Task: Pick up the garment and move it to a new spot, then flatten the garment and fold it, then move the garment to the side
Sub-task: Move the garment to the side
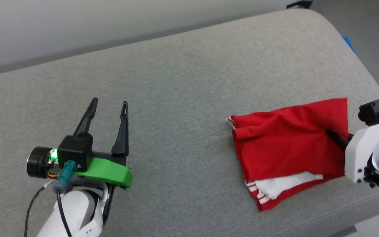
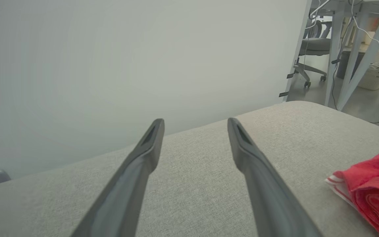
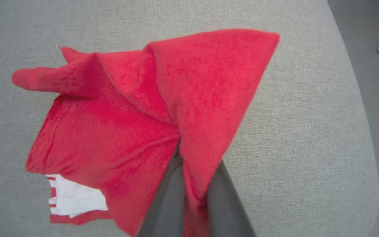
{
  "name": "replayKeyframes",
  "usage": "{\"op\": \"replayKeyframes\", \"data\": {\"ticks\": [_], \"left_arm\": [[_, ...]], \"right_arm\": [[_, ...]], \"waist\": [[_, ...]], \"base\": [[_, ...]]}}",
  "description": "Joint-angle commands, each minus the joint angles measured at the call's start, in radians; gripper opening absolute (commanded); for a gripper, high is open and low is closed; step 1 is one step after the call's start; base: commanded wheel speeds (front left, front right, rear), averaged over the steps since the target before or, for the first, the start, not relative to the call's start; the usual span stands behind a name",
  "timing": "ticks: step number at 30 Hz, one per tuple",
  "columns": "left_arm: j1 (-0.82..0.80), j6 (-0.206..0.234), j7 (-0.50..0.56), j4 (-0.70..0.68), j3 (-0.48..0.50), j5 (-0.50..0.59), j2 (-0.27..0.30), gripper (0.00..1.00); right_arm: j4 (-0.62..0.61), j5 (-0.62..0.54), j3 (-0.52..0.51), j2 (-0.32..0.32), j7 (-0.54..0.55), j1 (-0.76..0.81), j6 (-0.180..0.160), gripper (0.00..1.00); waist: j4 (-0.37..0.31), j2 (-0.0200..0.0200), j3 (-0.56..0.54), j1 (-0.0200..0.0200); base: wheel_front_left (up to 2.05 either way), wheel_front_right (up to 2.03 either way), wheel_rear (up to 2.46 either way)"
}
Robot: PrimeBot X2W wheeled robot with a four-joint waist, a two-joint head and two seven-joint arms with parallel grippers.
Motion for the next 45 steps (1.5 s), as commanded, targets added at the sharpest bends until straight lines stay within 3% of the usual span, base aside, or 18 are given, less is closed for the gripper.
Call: {"op": "replayKeyframes", "data": {"ticks": [1, 9, 21, 26, 31, 33, 36, 38, 39, 40, 41, 45], "left_arm": [[-0.029, -0.005, 0.016, -0.012, -0.001, 0.012, 0.017, 1.0], [-0.143, -0.04, 0.124, -0.089, -0.029, 0.059, 0.075, 1.0], [-0.297, -0.061, 0.228, -0.217, -0.067, 0.124, 0.099, 1.0], [-0.335, -0.064, 0.238, -0.233, -0.082, 0.139, 0.092, 1.0], [-0.365, -0.065, 0.233, -0.232, -0.093, 0.145, 0.081, 1.0], [-0.373, -0.065, 0.231, -0.228, -0.096, 0.147, 0.078, 1.0], [-0.387, -0.068, 0.228, -0.223, -0.1, 0.147, 0.075, 1.0], [-0.399, -0.071, 0.227, -0.219, -0.105, 0.148, 0.072, 1.0], [-0.404, -0.072, 0.226, -0.218, -0.106, 0.149, 0.071, 1.0], [-0.408, -0.072, 0.225, -0.216, -0.107, 0.149, 0.07, 1.0], [-0.409, -0.061, 0.205, -0.203, -0.103, 0.147, 0.065, 1.0], [-0.389, -0.048, 0.166, -0.178, -0.099, 0.131, 0.05, 1.0]], "right_arm": [[0.017, -0.009, 0.002, -0.004, -0.024, -0.043, -0.001, 0.0], [0.205, 0.017, 0.001, -0.025, -0.183, -0.233, -0.001, 0.0], [0.502, 0.153, -0.002, -0.123, -0.403, -0.471, -0.001, 0.0], [0.624, 0.154, 0.01, -0.148, -0.516, -0.525, -0.001, 0.0], [0.758, 0.127, 0.026, -0.116, -0.626, -0.577, -0.001, 0.0], [0.788, 0.115, 0.041, -0.104, -0.673, -0.595, -0.001, 0.14], [0.836, 0.095, 0.045, -0.091, -0.72, -0.624, -0.001, 0.11], [0.871, 0.084, 0.042, -0.086, -0.733, -0.642, -0.001, 0.29], [0.892, 0.08, 0.037, -0.083, -0.737, -0.651, -0.001, 0.83], [0.91, 0.073, 0.034, -0.083, -0.739, -0.659, -0.001, 1.0], [0.953, 0.02, -0.024, -0.091, -0.743, -0.687, -0.001, 1.0], [0.959, -0.044, -0.088, -0.103, -0.743, -0.671, -0.001, 1.0]], "waist": [[-0.127, -0.0001, 0.122, 0.0], [-0.17, -0.0001, 0.241, 0.0], [-0.113, -0.0001, 0.438, 0.0], [-0.088, -0.0001, 0.487, 0.0], [-0.072, -0.0001, 0.519, 0.0], [-0.067, -0.0001, 0.527, 0.0], [-0.057, -0.0001, 0.539, 0.0], [-0.047, -0.0001, 0.546, 0.0], [-0.042, -0.0001, 0.549, 0.0], [-0.037, -0.0001, 0.551, 0.0], [-0.014, -0.0001, 0.545, 0.0], [0.008, -0.0001, 0.511, 0.0]], "base": [[0.0, 0.0, 0.0], [0.0, 0.0, 0.0], [0.0, 0.0, 0.0], [0.0, 0.0, 0.0], [0.0, 0.0, 0.0], [0.0, 0.0, 0.0], [0.0, 0.0, 0.0], [0.0, 0.0, 0.0], [0.0, 0.0, 0.0], [0.0, 0.0, 0.0], [0.0, 0.0, 0.0], [0.0, 0.0, 0.0]]}}
